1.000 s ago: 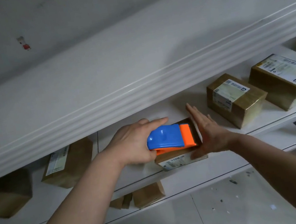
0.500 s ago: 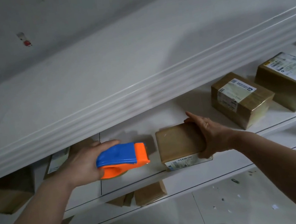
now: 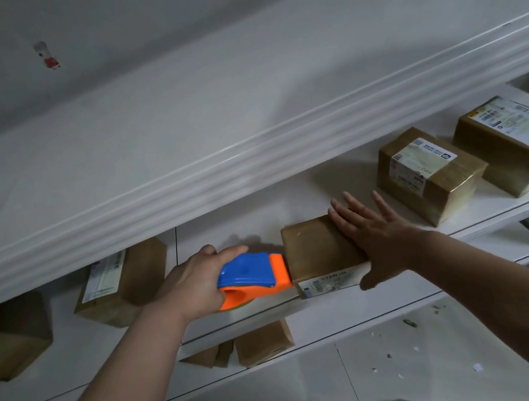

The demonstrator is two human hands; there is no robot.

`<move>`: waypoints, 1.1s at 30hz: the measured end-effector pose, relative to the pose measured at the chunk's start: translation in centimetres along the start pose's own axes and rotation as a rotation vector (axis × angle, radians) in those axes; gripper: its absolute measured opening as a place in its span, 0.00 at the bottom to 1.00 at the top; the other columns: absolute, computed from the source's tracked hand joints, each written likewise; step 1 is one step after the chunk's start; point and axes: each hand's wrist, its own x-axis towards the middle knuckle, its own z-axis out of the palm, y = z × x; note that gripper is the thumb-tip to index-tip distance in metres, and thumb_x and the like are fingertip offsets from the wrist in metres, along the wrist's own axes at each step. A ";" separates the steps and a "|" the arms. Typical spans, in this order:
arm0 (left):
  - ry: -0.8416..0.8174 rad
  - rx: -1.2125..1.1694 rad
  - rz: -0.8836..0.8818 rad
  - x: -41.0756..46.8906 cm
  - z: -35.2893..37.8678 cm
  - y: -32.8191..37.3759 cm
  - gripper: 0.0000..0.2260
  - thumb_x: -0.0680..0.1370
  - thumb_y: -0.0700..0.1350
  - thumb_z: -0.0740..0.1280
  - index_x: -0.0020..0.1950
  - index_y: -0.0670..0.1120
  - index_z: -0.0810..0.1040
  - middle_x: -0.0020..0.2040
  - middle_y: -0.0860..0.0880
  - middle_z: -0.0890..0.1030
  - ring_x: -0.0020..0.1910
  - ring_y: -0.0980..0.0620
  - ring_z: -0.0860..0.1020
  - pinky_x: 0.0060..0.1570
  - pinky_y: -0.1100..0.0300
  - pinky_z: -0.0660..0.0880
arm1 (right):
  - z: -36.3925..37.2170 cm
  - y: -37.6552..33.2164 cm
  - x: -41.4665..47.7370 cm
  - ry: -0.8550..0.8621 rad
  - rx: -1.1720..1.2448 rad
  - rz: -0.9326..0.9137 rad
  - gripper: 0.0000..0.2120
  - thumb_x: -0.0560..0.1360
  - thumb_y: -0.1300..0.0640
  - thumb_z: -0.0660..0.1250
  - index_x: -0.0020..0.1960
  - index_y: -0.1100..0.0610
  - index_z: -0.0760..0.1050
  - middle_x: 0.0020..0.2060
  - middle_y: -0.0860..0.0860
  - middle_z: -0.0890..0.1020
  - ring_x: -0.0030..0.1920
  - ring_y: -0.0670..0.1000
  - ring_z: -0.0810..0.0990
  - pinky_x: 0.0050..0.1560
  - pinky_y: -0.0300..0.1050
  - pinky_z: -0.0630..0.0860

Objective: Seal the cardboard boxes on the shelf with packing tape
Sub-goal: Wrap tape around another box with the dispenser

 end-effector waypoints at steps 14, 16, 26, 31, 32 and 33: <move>-0.009 -0.032 -0.048 -0.6 0.6 0.5 0.37 0.72 0.42 0.66 0.74 0.68 0.56 0.50 0.53 0.66 0.48 0.50 0.73 0.41 0.59 0.70 | 1.2 -6.9 0.5 0.167 -0.002 -0.188 0.55 0.66 0.36 0.71 0.77 0.56 0.41 0.77 0.54 0.44 0.76 0.55 0.40 0.71 0.59 0.36; -0.010 -0.025 -0.045 -0.5 0.6 0.4 0.37 0.72 0.42 0.66 0.74 0.68 0.56 0.51 0.52 0.66 0.49 0.50 0.73 0.42 0.59 0.70 | 1.4 -7.5 0.3 0.154 -0.009 -0.190 0.55 0.62 0.36 0.73 0.78 0.59 0.52 0.77 0.56 0.54 0.77 0.56 0.51 0.71 0.61 0.45; 0.032 -0.145 -0.093 -2.2 1.1 0.2 0.40 0.70 0.39 0.67 0.74 0.68 0.57 0.50 0.53 0.68 0.48 0.52 0.73 0.41 0.58 0.73 | -2.9 -6.0 4.9 -0.088 0.124 0.037 0.64 0.61 0.38 0.75 0.77 0.54 0.33 0.77 0.56 0.50 0.76 0.59 0.49 0.69 0.74 0.48; 0.270 -0.365 -0.006 -3.9 -2.3 0.2 0.39 0.63 0.40 0.65 0.72 0.65 0.65 0.61 0.51 0.75 0.60 0.53 0.74 0.58 0.69 0.68 | -3.5 -2.6 3.4 0.109 0.924 -0.064 0.64 0.60 0.55 0.83 0.78 0.55 0.38 0.72 0.50 0.56 0.71 0.46 0.60 0.67 0.34 0.63; 0.273 -0.357 0.020 -3.8 -3.1 0.8 0.39 0.61 0.41 0.64 0.71 0.65 0.65 0.61 0.51 0.75 0.60 0.54 0.74 0.59 0.68 0.68 | -3.0 -2.0 2.6 0.091 1.097 -0.082 0.63 0.60 0.60 0.82 0.79 0.53 0.40 0.71 0.47 0.57 0.70 0.43 0.60 0.63 0.30 0.65; 0.250 -0.336 0.041 -3.5 -3.6 1.7 0.40 0.61 0.42 0.64 0.71 0.66 0.65 0.60 0.52 0.75 0.60 0.54 0.74 0.59 0.66 0.69 | -2.3 -1.6 1.8 0.067 1.193 -0.090 0.62 0.60 0.62 0.82 0.78 0.50 0.43 0.72 0.46 0.58 0.71 0.43 0.61 0.63 0.31 0.67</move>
